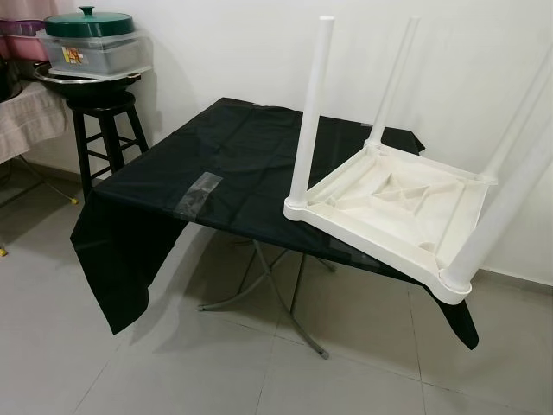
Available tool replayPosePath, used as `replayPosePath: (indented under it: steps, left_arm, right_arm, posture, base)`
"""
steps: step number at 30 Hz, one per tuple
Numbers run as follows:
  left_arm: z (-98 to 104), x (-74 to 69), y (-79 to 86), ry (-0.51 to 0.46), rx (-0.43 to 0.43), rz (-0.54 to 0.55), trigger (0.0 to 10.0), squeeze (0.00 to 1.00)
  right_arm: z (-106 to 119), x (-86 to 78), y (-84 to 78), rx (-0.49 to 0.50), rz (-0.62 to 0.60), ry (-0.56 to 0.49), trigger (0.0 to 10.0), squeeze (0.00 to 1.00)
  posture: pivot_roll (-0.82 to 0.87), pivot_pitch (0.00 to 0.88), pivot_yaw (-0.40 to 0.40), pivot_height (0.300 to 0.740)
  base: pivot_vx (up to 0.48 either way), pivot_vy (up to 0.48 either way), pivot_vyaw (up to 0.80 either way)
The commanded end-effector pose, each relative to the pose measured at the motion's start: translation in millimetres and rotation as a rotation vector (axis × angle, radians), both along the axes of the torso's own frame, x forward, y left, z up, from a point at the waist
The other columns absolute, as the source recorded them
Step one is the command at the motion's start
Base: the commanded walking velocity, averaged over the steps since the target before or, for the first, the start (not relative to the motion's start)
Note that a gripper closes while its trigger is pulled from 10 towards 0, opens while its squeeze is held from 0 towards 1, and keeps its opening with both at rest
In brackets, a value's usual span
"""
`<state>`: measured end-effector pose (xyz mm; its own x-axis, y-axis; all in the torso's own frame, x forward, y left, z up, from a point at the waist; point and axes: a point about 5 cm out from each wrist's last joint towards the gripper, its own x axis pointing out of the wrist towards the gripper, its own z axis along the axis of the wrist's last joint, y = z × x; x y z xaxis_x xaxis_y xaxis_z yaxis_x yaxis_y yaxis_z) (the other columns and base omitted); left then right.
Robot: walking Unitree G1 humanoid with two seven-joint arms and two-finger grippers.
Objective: Building children table
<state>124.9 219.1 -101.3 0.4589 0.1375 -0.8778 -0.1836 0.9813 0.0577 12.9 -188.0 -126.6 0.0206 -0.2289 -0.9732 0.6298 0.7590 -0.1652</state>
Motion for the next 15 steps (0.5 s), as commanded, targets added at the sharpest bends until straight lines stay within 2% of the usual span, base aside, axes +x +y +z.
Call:
replayPosePath:
  steps: [1, 15]
  left_arm:
    - [-3.7, -8.6, -4.9, 0.026, -0.009, -0.012, 10.0, 0.0]
    - [0.5, -2.0, 5.0, -0.013, 0.011, 0.03, 10.0, 0.0]
  right_arm:
    - [66.7, 200.4, -51.0, -0.272, 0.822, -0.272, 10.0, 0.0]
    - [67.4, 202.4, -49.0, -0.265, 0.817, -0.284, 10.0, 0.0]
  posture:
    - [0.08, 0.0, -0.086, 0.74]
    - [0.08, 0.0, -0.084, 0.74]
  base:
    - [0.0, 0.0, 0.0]
    - [0.0, 0.0, 0.0]
